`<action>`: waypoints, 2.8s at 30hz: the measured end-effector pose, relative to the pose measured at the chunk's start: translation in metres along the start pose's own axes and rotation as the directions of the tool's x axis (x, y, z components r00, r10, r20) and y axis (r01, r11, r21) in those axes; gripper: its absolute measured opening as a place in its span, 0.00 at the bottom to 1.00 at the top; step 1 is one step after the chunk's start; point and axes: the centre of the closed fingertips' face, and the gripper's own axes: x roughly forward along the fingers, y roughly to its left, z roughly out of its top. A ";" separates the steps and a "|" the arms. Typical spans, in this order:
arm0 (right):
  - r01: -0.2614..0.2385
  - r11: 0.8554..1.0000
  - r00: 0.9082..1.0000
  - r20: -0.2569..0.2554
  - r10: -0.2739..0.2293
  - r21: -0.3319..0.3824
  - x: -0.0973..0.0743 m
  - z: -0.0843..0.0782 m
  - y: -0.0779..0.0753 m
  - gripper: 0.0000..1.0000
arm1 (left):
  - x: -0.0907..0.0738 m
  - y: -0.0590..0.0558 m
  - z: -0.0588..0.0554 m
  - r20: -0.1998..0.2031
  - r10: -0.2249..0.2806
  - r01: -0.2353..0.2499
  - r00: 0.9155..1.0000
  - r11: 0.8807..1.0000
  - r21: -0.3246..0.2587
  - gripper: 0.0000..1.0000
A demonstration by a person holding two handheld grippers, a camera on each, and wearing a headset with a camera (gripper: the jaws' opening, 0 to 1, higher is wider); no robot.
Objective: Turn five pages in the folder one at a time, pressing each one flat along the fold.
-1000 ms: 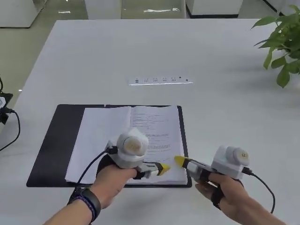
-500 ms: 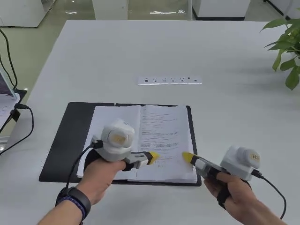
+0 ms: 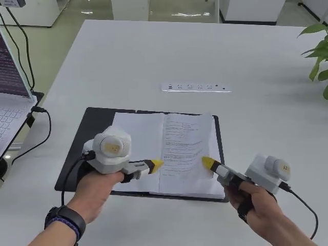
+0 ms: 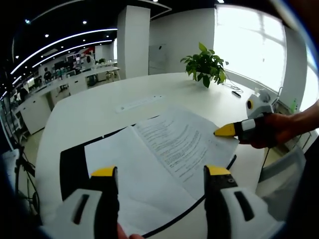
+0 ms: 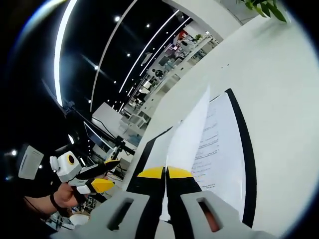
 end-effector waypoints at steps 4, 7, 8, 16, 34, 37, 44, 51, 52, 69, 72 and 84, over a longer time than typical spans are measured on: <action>-0.021 1.000 1.000 -0.010 0.021 -0.014 0.009 -0.002 0.010 0.00 | -0.011 0.006 -0.007 -0.004 0.004 -0.004 1.000 1.000 0.006 0.69; -0.034 0.999 0.999 -0.001 0.034 -0.009 0.014 -0.002 0.014 0.00 | -0.017 0.010 -0.011 -0.007 0.005 -0.005 1.000 1.000 0.008 0.70; -0.037 0.999 0.999 0.000 0.037 -0.003 0.017 -0.002 0.016 0.00 | -0.021 0.012 -0.013 -0.006 0.007 -0.007 1.000 1.000 0.006 0.70; -0.069 0.997 0.997 -0.033 0.068 -0.031 0.035 -0.009 0.037 0.00 | -0.041 0.029 -0.021 0.002 0.028 -0.028 1.000 1.000 0.000 0.70; -0.180 0.979 0.975 -0.146 0.165 -0.096 0.082 -0.034 0.092 0.00 | -0.068 0.066 -0.030 0.019 0.073 -0.073 0.997 0.997 -0.018 0.69; -0.200 0.974 0.969 -0.169 0.180 -0.109 0.091 -0.041 0.101 0.00 | -0.073 0.071 -0.032 0.025 0.082 -0.081 0.996 0.996 -0.024 0.69; -0.221 0.969 0.959 -0.204 0.196 -0.108 0.105 -0.051 0.110 0.00 | -0.079 0.079 -0.038 0.024 0.094 -0.093 0.995 0.995 -0.032 0.69; -0.248 0.964 0.942 -0.256 0.217 -0.095 0.118 -0.067 0.119 0.00 | -0.084 0.083 -0.041 0.026 0.102 -0.101 0.994 0.994 -0.038 0.69; -0.249 0.964 0.940 -0.265 0.216 -0.097 0.119 -0.070 0.119 0.00 | -0.085 0.084 -0.042 0.027 0.103 -0.102 0.994 0.994 -0.042 0.69; -0.257 0.964 0.906 -0.363 0.216 -0.068 0.144 -0.108 0.124 0.00 | -0.099 0.090 -0.057 0.017 0.121 -0.119 0.993 0.990 -0.071 0.68; -0.251 0.966 0.901 -0.380 0.210 -0.061 0.148 -0.116 0.124 0.00 | -0.101 0.090 -0.058 0.017 0.124 -0.122 0.992 0.990 -0.076 0.68; -0.213 0.975 0.886 -0.432 0.165 -0.065 0.171 -0.133 0.108 0.00 | -0.110 0.088 -0.067 0.010 0.128 -0.127 0.992 0.987 -0.094 0.68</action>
